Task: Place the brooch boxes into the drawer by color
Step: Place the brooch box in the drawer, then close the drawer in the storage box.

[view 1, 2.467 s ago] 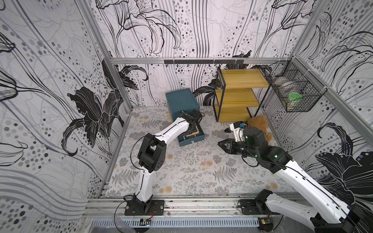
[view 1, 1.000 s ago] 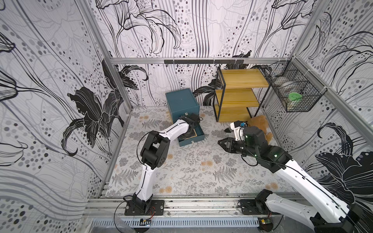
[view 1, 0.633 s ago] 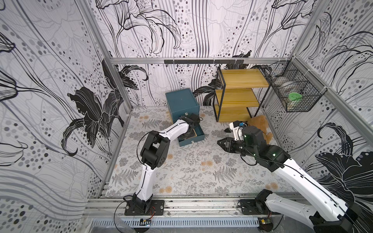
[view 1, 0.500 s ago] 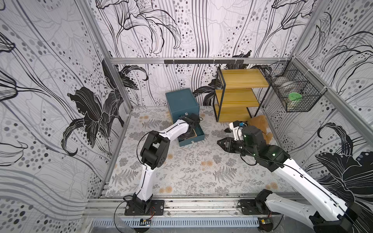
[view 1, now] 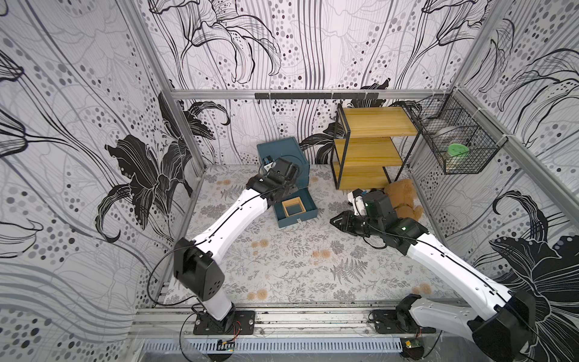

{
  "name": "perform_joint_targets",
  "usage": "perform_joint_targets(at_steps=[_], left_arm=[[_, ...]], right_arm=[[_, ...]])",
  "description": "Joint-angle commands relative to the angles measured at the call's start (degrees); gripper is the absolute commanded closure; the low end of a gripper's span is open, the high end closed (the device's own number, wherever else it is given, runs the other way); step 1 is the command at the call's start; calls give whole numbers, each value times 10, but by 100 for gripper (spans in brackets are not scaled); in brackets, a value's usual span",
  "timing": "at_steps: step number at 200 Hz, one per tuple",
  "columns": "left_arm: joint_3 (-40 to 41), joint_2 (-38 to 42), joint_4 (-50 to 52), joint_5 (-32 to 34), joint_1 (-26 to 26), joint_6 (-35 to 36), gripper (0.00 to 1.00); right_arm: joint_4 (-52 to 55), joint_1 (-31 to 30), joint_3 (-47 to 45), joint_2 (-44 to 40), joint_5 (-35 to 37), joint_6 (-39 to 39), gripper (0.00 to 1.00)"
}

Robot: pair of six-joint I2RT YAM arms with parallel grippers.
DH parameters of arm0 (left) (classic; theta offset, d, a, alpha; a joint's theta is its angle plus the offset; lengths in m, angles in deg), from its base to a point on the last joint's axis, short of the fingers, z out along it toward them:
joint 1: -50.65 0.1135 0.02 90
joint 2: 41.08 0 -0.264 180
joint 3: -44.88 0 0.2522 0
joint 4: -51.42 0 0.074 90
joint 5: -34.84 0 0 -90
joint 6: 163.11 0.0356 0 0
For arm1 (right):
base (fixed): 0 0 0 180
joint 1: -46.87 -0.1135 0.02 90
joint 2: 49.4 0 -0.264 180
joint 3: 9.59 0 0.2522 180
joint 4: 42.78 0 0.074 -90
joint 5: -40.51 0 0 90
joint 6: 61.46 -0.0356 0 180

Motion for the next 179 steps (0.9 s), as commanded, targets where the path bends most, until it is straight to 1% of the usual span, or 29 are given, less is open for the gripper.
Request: perform_joint_targets(at_steps=[1, 19, 42, 70, 96, 118, 138, 157, 179], left_arm=[[2, 7, -32, -27, 35, 11, 36], [16, 16, -75, -67, 63, 22, 30], [14, 3, -121, -121, 99, 29, 28], [-11, -30, -138, -168, 142, 28, 26], [-53, -75, -120, -188, 161, 44, 27], [-87, -111, -82, -172, 174, 45, 28], [-89, -122, -88, -165, 182, 45, 29], [-97, -140, -92, -177, 188, 50, 29], [-97, -158, -92, -185, 189, 53, 32]], right_arm=[[-61, 8, -23, 22, -31, -39, 69], [-89, 8, -35, 44, -34, -64, 69], [-121, 8, -52, 61, -39, -91, 69], [-134, 8, -61, 83, -39, -114, 69], [-141, 10, -67, 114, -44, -143, 69], [-167, 10, -69, 139, -51, -166, 69], [-178, 9, -61, 158, -49, -176, 69], [-192, 10, -58, 178, -49, -188, 69], [-217, 10, -63, 200, -51, -208, 69]])
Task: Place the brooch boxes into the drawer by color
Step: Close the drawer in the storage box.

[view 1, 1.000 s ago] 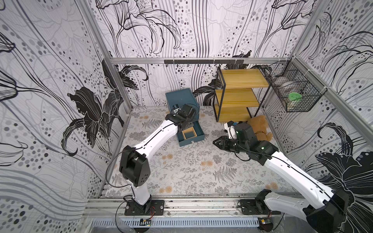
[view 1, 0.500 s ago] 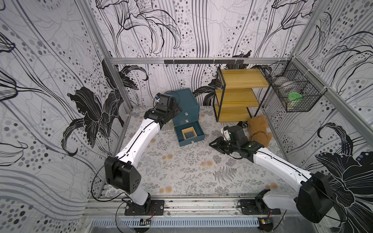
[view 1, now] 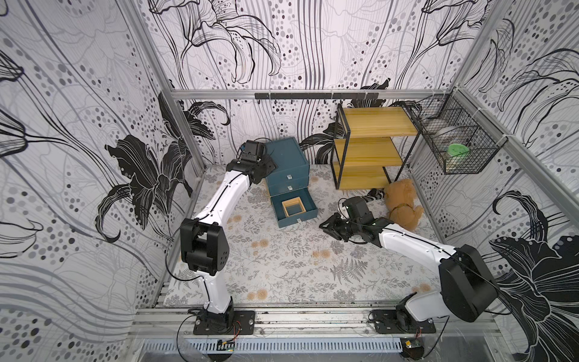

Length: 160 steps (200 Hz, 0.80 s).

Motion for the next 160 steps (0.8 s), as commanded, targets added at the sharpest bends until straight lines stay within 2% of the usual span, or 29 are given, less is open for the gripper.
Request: perform_joint_targets(at_steps=[1, 49, 106, 160], left_arm=[[-14, -18, -4, -14, 6, 16, 32], [17, -20, -12, -13, 13, 25, 45], [36, -20, -12, -11, 13, 32, 46], [42, -21, -7, -17, 13, 29, 47]], right_arm=[[-37, 3, -5, 22, -7, -32, 70], [-103, 2, -4, 65, 6, -53, 70], [-199, 0, 6, 150, 21, -84, 71], [-245, -15, 55, 227, 48, -76, 72]])
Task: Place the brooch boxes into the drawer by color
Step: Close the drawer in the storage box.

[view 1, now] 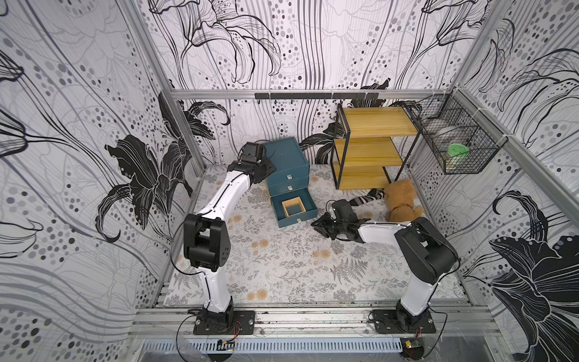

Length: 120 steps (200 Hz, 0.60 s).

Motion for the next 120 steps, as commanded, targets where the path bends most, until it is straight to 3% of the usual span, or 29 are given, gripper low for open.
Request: perform_joint_targets(at_steps=[1, 120], left_arm=[[24, -3, 28, 0, 3, 12, 47], [42, 0, 26, -6, 3, 12, 48]], right_arm=[[-46, -9, 28, 27, 23, -5, 72], [-106, -12, 92, 101, 34, -13, 74]])
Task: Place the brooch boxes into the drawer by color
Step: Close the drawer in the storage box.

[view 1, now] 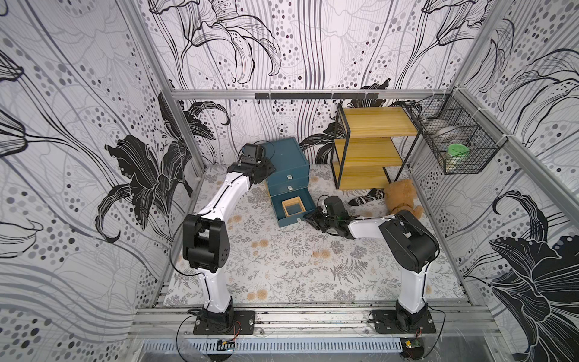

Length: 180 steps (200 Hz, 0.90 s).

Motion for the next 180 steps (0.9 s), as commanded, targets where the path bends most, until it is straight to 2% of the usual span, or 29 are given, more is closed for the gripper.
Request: perform_joint_targets(at_steps=[1, 180], left_arm=[[21, -7, 51, -1, 3, 12, 48], [50, 9, 53, -5, 3, 16, 49]], right_arm=[[-19, -2, 29, 21, 11, -9, 74], [14, 16, 246, 170, 15, -22, 74]])
